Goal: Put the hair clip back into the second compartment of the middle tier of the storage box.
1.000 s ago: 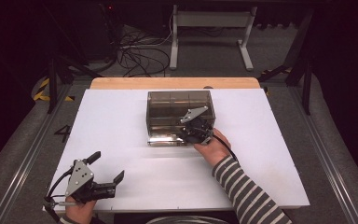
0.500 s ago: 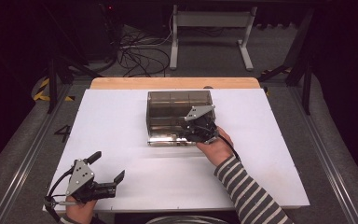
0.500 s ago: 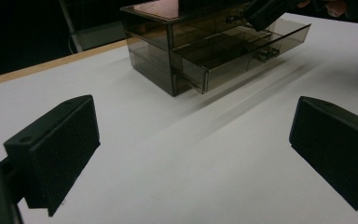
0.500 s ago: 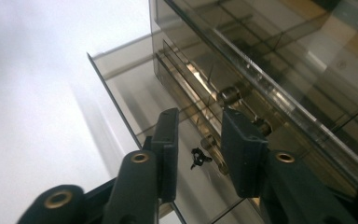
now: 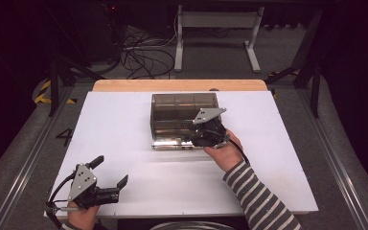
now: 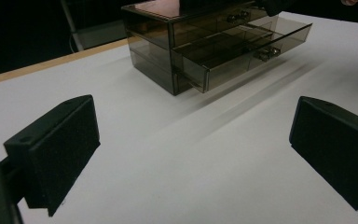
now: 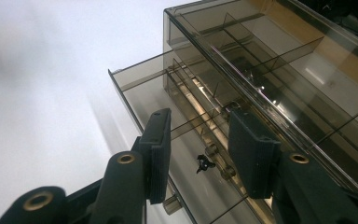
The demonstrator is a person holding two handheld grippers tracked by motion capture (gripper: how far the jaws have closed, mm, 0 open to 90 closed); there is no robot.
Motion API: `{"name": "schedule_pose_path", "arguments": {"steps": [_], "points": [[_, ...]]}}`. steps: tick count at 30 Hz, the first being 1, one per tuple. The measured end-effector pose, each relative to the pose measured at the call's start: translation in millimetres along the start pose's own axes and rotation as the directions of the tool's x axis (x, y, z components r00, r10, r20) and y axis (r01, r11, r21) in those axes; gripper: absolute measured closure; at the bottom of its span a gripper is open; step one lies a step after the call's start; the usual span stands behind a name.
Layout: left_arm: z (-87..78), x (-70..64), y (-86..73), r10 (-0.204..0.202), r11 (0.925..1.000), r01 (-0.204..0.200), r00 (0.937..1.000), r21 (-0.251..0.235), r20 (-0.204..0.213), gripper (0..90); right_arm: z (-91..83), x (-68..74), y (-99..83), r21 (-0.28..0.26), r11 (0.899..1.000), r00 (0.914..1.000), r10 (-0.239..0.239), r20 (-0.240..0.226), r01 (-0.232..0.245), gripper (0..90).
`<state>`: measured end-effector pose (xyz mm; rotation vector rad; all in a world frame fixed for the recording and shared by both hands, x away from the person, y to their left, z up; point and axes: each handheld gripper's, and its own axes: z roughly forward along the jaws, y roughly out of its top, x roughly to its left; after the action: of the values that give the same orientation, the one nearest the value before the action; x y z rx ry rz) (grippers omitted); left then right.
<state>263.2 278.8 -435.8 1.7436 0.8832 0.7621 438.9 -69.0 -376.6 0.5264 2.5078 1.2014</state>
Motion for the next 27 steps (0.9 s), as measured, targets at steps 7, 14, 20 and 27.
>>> {"name": "schedule_pose_path", "arguments": {"steps": [7, 14, 20, 27], "points": [[0.1, 0.2, -0.2, -0.004, 1.0, 0.004, 1.0, -0.001, 0.001, 2.3, -6.3, 0.2, 0.6, -0.013, 1.0, 1.0, 0.0, 0.006, 0.001, 58.7], [0.1, 0.2, -0.1, -0.002, 1.0, 0.002, 1.0, 0.001, 0.001, 2.4, -19.7, -1.7, -0.7, -0.047, 0.999, 0.9998, 0.007, 0.017, -0.006, 53.0], [0.3, 0.1, 0.0, -0.002, 1.0, 0.002, 1.0, -0.001, 0.0, 2.3, -34.4, -2.2, -3.0, -0.071, 0.997, 0.9997, 0.006, 0.023, -0.005, 45.9], [0.6, 0.0, -0.1, -0.003, 1.0, 0.003, 1.0, 0.001, 0.001, 2.3, -51.4, -2.5, -13.0, -0.113, 0.993, 0.9997, 0.024, 0.003, -0.024, 23.2]]}}
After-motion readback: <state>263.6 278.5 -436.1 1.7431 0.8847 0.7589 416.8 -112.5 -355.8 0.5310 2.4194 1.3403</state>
